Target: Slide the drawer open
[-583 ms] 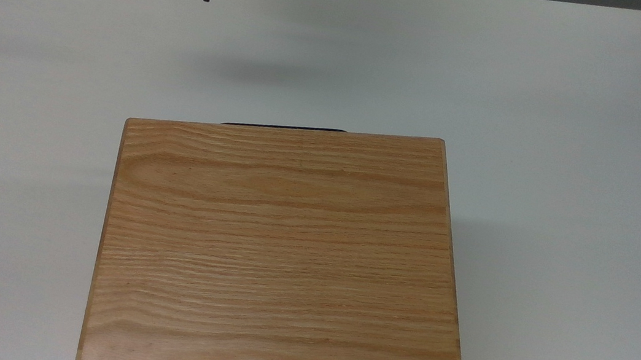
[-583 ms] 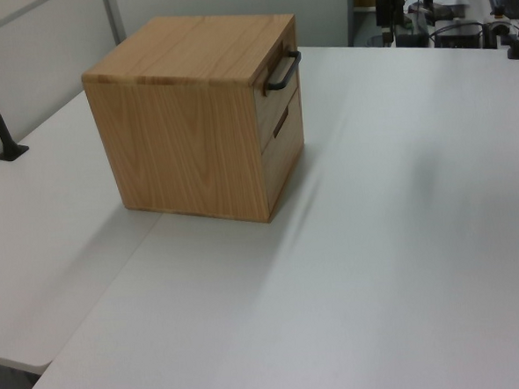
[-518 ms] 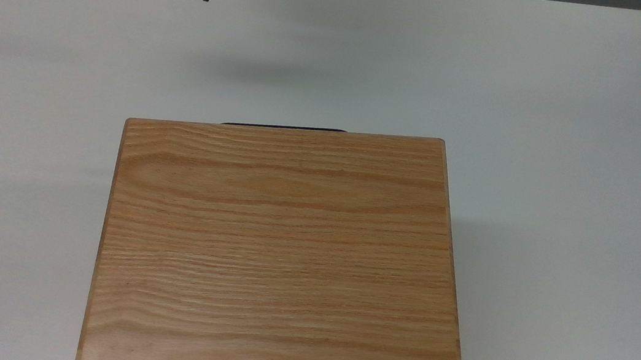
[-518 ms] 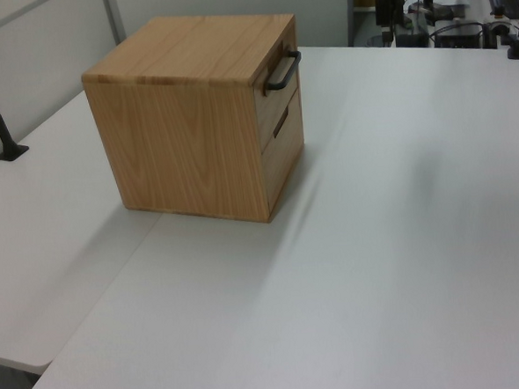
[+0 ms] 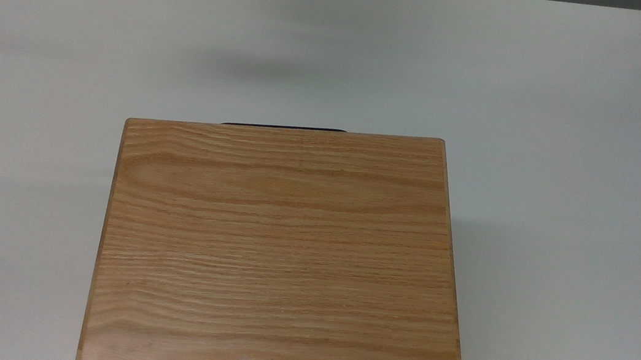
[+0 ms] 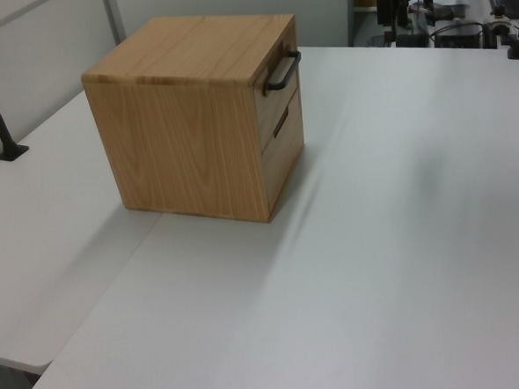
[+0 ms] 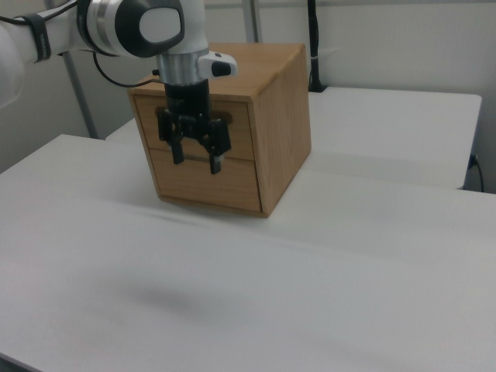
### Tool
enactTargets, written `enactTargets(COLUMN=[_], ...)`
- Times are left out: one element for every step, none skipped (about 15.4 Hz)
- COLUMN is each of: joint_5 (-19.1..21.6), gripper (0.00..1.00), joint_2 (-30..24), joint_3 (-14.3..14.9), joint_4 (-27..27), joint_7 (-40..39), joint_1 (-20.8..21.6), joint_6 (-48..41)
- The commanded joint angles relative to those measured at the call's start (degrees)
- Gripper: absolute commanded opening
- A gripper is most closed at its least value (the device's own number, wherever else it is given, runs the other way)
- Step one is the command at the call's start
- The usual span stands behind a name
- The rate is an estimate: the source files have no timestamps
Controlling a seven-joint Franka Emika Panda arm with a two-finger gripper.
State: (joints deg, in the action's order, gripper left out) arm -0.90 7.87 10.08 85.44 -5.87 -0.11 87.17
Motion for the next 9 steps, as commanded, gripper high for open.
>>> enactTargets(joint_5=[0.37,0.46,0.37,0.37,0.2,0.28,0.37,0.46,0.46], gripper=[1.0,1.0,1.0,1.0,1.0,1.0,1.0,1.0,1.0], joint_2=[-1.46,-1.54,-1.54,-1.54,-1.46,-1.54,-1.63,-1.81,-2.07], joint_3=[0.47,0.64,0.65,0.56,0.65,0.73,0.65,0.65,0.65], joint_4=[0.61,-0.35,-0.27,-0.27,-0.53,-0.8,-0.8,-0.8,-0.8], joint_7=[1.21,1.21,1.21,1.21,1.04,0.78,0.77,0.95,0.78], joint_1=[0.55,0.46,0.46,0.46,0.38,-0.06,-0.67,-0.77,-0.68], joint_6=[-2.88,-3.06,-3.15,-3.76,-4.11,-4.2,-4.29,-4.55,-5.34])
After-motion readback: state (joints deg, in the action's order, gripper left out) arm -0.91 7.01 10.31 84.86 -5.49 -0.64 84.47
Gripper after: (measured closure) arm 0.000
